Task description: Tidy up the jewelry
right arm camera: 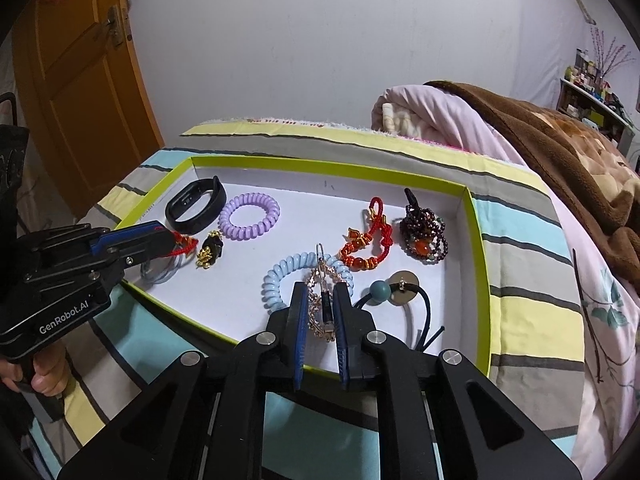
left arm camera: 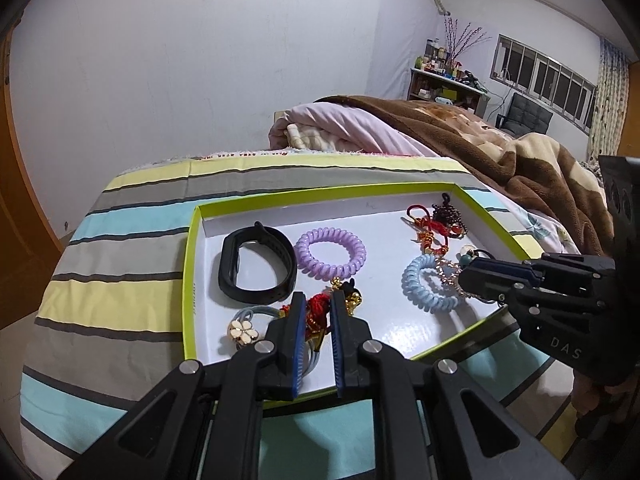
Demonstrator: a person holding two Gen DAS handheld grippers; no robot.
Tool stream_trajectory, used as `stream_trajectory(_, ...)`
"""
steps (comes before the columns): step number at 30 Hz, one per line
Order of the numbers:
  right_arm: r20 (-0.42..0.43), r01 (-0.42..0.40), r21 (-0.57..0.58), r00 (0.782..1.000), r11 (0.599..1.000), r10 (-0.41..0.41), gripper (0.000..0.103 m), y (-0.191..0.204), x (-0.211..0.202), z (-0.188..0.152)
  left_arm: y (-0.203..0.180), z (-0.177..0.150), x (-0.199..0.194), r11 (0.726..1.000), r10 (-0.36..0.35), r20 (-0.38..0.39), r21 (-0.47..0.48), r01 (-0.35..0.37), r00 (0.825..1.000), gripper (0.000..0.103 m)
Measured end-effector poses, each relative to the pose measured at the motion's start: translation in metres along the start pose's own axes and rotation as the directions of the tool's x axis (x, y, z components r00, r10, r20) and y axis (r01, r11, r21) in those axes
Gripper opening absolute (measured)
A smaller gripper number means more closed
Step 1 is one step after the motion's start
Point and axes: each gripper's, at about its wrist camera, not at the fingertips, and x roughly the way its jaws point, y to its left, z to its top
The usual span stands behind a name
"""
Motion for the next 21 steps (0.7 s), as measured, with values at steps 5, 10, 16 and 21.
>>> stream_trajectory(5, 0.022, -0.001, 0.001, 1.000, 1.000, 0.001, 0.013, 0.001, -0.009, 0.001, 0.002, 0.001, -0.006, 1.000, 0.006, 0.008, -0.017, -0.006, 1.000, 0.013)
stream_trajectory(10, 0.036, -0.002, 0.016, 0.999, 1.000, 0.001, 0.014, 0.001, -0.020, -0.001, 0.001, -0.001, -0.015, 1.000, 0.012, 0.019, -0.021, -0.011, 1.000, 0.014)
stream_trajectory(16, 0.056, 0.001, 0.023, 0.998, 1.000, -0.002, 0.014, 0.006, -0.039, -0.010, -0.003, -0.009, -0.034, 0.999, 0.019, 0.036, -0.031, -0.018, 0.999, 0.021)
stream_trajectory(21, 0.074, -0.003, 0.036, 0.997, 0.999, 0.000, 0.015, 0.011, -0.060, -0.022, -0.009, -0.018, -0.057, 0.999, 0.024, 0.058, -0.043, -0.021, 0.998, 0.022)
